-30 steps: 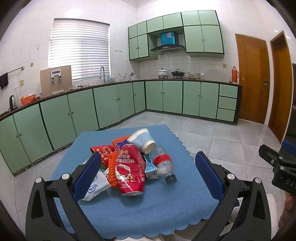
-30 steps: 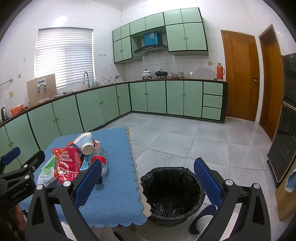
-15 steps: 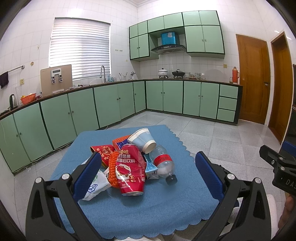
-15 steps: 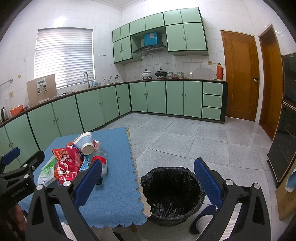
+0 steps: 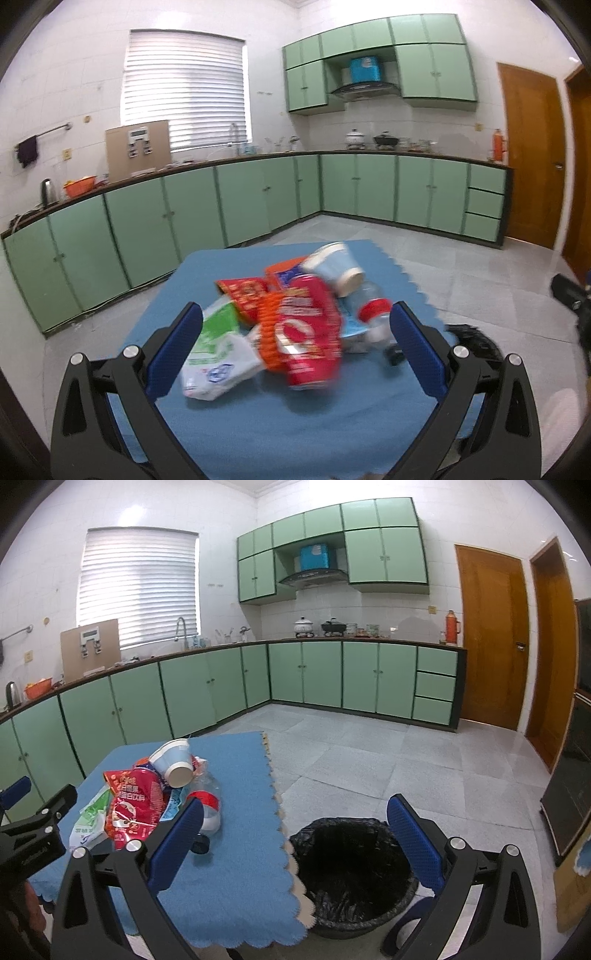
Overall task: Collect trash
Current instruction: 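Grasp the white-green plastic bag with the left tool while the right tool approaches the clear bottle, then grasp the clear plastic bottle by its cap with the right tool, then carry the bag and bottle over the bin and release both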
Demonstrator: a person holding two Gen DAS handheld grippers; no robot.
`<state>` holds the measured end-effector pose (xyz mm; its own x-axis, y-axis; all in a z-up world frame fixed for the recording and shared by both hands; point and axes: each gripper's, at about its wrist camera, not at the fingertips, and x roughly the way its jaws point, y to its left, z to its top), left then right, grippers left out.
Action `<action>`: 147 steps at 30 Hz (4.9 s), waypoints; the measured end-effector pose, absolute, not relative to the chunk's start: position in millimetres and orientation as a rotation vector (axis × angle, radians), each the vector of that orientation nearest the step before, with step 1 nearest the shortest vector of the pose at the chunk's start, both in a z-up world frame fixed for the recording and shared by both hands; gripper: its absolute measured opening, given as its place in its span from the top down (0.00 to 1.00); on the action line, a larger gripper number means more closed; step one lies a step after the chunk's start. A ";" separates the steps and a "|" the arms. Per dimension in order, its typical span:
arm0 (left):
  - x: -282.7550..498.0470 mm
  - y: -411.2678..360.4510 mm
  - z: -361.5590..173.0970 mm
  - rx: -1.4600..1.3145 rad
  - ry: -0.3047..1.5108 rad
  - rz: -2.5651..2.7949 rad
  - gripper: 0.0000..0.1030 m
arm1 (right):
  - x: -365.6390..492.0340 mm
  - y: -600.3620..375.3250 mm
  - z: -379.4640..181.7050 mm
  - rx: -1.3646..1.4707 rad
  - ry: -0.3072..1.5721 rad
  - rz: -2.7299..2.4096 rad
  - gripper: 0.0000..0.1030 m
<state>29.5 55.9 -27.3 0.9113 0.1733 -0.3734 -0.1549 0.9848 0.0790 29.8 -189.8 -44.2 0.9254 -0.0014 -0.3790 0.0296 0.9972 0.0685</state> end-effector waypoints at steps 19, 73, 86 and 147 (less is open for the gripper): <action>79.8 139.3 -121.4 0.028 0.535 0.325 0.05 | 110.1 -112.0 -86.6 0.048 0.463 0.171 0.06; 111.2 186.5 -164.1 -0.196 0.682 0.390 0.18 | 162.7 -80.3 -157.5 -0.001 0.603 0.209 0.13; 120.4 195.7 -146.1 -0.302 0.652 0.318 0.12 | 168.4 -78.0 -159.7 -0.017 0.613 0.207 0.13; 76.5 163.8 -78.6 -0.294 0.469 0.299 0.99 | 150.5 -113.6 -154.4 -0.040 0.657 0.110 0.69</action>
<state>76.5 163.8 -78.6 0.8502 0.2131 -0.4815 -0.3466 0.9149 -0.2070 150.5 -113.6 -154.4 0.7863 0.0891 -0.6113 -0.1143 0.9934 -0.0022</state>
